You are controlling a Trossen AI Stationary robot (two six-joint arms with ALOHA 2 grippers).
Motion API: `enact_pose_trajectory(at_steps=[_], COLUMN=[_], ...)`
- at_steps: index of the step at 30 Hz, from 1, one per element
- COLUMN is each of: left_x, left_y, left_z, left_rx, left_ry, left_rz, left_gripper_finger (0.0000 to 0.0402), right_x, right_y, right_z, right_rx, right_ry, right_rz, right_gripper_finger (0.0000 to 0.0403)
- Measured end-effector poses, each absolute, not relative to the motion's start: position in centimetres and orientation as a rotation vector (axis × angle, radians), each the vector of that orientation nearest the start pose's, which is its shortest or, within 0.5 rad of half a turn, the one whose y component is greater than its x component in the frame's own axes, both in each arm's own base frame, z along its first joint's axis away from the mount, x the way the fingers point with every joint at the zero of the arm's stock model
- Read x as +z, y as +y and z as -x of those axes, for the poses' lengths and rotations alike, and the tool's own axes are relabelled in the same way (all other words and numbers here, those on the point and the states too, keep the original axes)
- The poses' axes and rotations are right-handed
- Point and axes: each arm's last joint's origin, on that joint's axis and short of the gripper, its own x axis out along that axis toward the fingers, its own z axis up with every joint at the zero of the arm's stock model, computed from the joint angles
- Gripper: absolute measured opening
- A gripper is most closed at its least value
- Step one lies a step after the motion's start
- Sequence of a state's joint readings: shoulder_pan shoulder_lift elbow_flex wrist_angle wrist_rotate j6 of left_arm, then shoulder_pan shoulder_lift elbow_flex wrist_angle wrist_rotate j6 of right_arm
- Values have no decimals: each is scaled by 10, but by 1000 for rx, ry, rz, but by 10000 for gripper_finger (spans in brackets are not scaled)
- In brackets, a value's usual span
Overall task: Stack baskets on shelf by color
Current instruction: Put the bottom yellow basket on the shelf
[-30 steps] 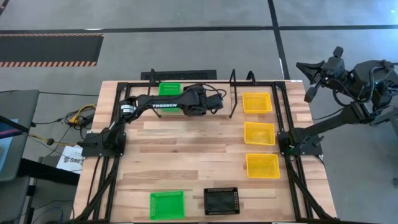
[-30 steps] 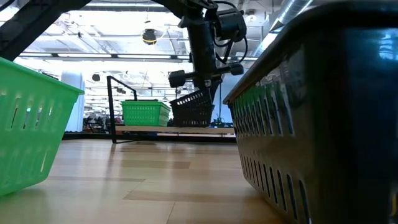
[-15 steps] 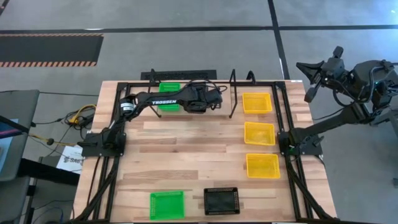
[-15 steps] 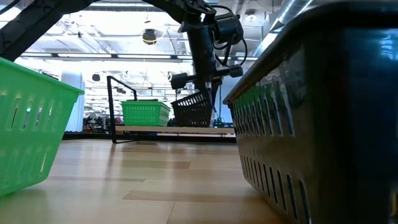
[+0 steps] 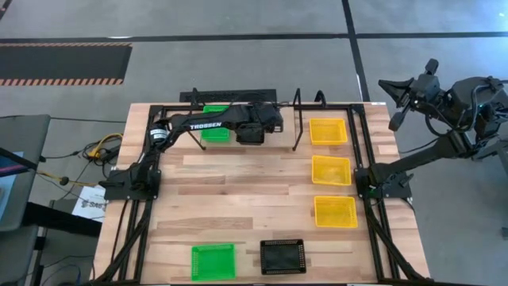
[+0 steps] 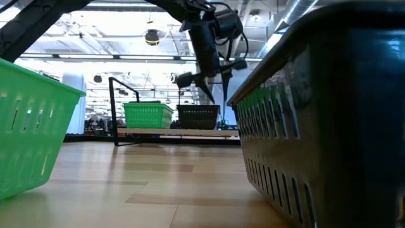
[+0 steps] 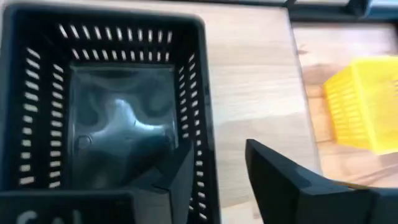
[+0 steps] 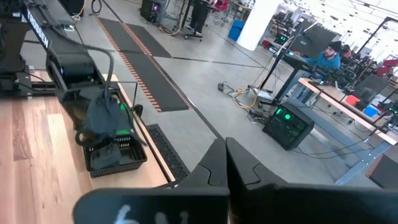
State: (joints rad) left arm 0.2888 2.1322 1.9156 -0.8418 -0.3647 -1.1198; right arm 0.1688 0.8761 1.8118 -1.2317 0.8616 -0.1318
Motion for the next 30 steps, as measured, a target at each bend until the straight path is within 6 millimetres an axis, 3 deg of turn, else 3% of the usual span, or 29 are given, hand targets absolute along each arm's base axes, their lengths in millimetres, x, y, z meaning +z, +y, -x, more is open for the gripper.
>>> enact_pose_trajectory(at_steps=[4, 7, 10, 15, 22, 26, 30], left_x=[282, 315, 349, 396, 404, 394, 386], left_y=[140, 128, 103, 40, -49, -77, -92], left_z=[-429, -419, -407, -386, -378, -379, -377], left_rx=[1076, 1015, 920, 727, 500, 426, 392], left_ry=[530, 460, 422, 364, 446, 505, 580], left_rz=[914, 868, 827, 760, 582, 516, 478], left_gripper_finger=[152, 151, 146, 134, 128, 128, 128], right_x=[513, 512, 512, 511, 509, 505, 498], right_y=[-17, -17, -17, -17, -17, -16, -12], right_z=[-34, -33, -34, -33, -32, -32, -34], right_rx=[-669, -669, -669, -671, -681, -654, -521], right_ry=[320, 325, 323, 329, 327, 332, 379], right_rz=[281, 284, 279, 272, 208, 109, -56], right_gripper_finger=[1, 1, 1, 1, 4, 11, 13])
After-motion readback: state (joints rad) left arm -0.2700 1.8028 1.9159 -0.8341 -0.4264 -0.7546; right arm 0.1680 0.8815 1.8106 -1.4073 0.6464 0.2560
